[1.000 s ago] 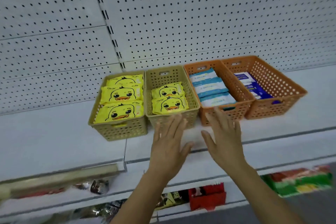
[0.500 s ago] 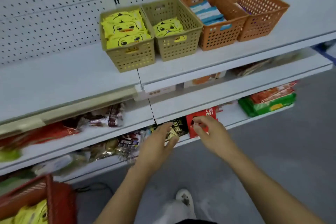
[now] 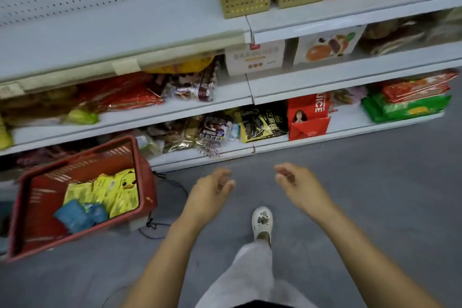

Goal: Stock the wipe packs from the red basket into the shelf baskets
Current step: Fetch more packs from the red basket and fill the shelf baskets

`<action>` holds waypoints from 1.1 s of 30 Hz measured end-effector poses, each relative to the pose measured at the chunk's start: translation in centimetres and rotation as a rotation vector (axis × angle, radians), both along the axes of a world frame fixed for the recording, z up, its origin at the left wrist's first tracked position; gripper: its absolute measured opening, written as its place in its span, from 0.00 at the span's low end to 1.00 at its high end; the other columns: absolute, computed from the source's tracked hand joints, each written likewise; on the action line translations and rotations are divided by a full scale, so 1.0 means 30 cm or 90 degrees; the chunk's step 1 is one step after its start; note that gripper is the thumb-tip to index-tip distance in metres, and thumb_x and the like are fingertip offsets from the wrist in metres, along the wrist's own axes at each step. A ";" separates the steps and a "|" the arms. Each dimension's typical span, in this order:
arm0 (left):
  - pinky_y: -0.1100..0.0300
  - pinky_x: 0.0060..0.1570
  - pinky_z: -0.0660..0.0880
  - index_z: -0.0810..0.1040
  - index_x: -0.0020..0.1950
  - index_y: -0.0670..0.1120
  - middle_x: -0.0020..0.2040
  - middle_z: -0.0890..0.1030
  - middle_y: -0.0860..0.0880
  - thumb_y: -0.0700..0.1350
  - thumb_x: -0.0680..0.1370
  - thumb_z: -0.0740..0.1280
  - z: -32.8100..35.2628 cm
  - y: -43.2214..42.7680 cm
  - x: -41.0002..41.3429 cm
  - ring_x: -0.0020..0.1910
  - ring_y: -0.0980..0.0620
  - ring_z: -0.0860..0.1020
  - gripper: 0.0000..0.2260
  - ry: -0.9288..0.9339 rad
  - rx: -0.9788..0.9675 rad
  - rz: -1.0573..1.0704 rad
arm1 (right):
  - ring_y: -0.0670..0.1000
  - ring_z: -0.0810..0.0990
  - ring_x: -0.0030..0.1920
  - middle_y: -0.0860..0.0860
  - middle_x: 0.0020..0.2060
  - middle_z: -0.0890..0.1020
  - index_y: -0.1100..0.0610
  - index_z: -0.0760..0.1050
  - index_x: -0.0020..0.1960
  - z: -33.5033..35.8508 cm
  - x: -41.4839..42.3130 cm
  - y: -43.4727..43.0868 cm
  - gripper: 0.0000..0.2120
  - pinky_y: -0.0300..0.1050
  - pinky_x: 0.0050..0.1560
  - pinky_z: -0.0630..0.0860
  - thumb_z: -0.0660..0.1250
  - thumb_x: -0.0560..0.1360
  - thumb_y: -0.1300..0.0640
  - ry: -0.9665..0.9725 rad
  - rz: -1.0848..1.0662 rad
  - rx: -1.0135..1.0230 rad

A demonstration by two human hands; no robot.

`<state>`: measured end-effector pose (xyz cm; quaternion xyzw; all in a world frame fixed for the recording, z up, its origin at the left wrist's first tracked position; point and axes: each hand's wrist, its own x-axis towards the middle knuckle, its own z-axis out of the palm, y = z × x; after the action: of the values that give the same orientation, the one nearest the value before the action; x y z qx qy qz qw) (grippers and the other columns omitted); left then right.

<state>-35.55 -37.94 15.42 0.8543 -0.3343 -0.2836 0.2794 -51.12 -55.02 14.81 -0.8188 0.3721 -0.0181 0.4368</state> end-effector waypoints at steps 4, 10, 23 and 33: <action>0.55 0.54 0.77 0.76 0.65 0.47 0.57 0.83 0.48 0.49 0.80 0.65 -0.011 0.197 0.018 0.54 0.51 0.81 0.15 -0.007 0.003 0.050 | 0.50 0.80 0.55 0.49 0.55 0.82 0.53 0.76 0.62 -0.011 0.044 0.175 0.13 0.47 0.58 0.75 0.63 0.78 0.56 0.052 0.075 -0.025; 0.57 0.50 0.77 0.77 0.62 0.48 0.52 0.84 0.52 0.48 0.80 0.65 -0.046 0.455 0.150 0.50 0.54 0.82 0.12 -0.052 -0.025 0.127 | 0.48 0.79 0.57 0.47 0.58 0.79 0.51 0.74 0.63 -0.013 0.258 0.386 0.14 0.47 0.58 0.75 0.63 0.78 0.57 0.014 0.200 -0.076; 0.60 0.48 0.75 0.76 0.66 0.49 0.55 0.83 0.52 0.48 0.80 0.64 -0.208 1.110 0.762 0.50 0.55 0.81 0.14 -0.020 0.084 0.236 | 0.46 0.80 0.52 0.44 0.53 0.81 0.48 0.76 0.58 -0.185 1.027 0.992 0.12 0.49 0.52 0.77 0.64 0.76 0.56 0.011 0.335 -0.026; 0.55 0.68 0.65 0.68 0.73 0.42 0.71 0.71 0.43 0.47 0.79 0.66 -0.592 1.356 1.221 0.70 0.45 0.69 0.23 0.052 0.210 0.269 | 0.50 0.78 0.55 0.46 0.57 0.79 0.47 0.75 0.61 -0.515 1.450 1.284 0.14 0.50 0.54 0.76 0.65 0.76 0.54 0.201 0.377 0.027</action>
<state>1.09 2.74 -2.34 0.9270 -0.0863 -0.3035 0.2027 -7.63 -16.50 -0.64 -0.8749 0.1812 0.2442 0.3769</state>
